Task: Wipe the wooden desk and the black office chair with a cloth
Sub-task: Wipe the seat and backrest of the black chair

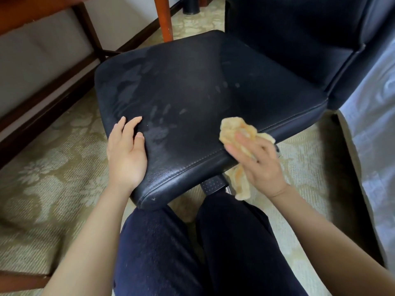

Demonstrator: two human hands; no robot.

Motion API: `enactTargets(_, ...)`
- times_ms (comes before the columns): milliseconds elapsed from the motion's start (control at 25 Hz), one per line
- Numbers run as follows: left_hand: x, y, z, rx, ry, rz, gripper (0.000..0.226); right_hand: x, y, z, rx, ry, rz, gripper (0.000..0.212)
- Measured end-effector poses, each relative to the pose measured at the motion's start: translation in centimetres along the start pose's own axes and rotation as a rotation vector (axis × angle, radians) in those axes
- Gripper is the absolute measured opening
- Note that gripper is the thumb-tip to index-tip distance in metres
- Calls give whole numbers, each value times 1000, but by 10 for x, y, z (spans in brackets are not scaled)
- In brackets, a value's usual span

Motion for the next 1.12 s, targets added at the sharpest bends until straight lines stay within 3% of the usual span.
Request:
enactTargets(120,3,-2,1,-1,16,-7,40,-11,0,-54,-101,230,76,51)
enactTargets(200,6,-1,2,3,29,-3,40,-25,-3,-96,-152,480,89,49)
enactTargets(440,19,-5,8,29,68,19,39,-70,-14,-172,8,1299,-146,39)
enactTargets(560,28,-11,10,41,95,21,40,-78,-15,-156,37,1492,-266,40)
enactTargets(680,35,-15,11,56,111,19,40,-68,-22,-107,35,1345,-320,38)
enactTargets(840,46,-19,9,149,125,61,40,-61,-4,-25,196,1106,-198,34)
enactTargets(960,46,-17,-2,286,144,84,39,-28,4,45,253,661,-145,27)
enactTargets(1120,27,0,-28,25,137,183,36,6,24,128,457,72,-69,12)
Point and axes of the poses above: each hand's wrist, its own x-axis towards the middle knuckle, its own y-axis out of the palm, z = x × y, the point moved 9 cm from there along x, towards the middle knuckle, and after that the axes turned 12 degrees about -x, right-handed, at the moved point
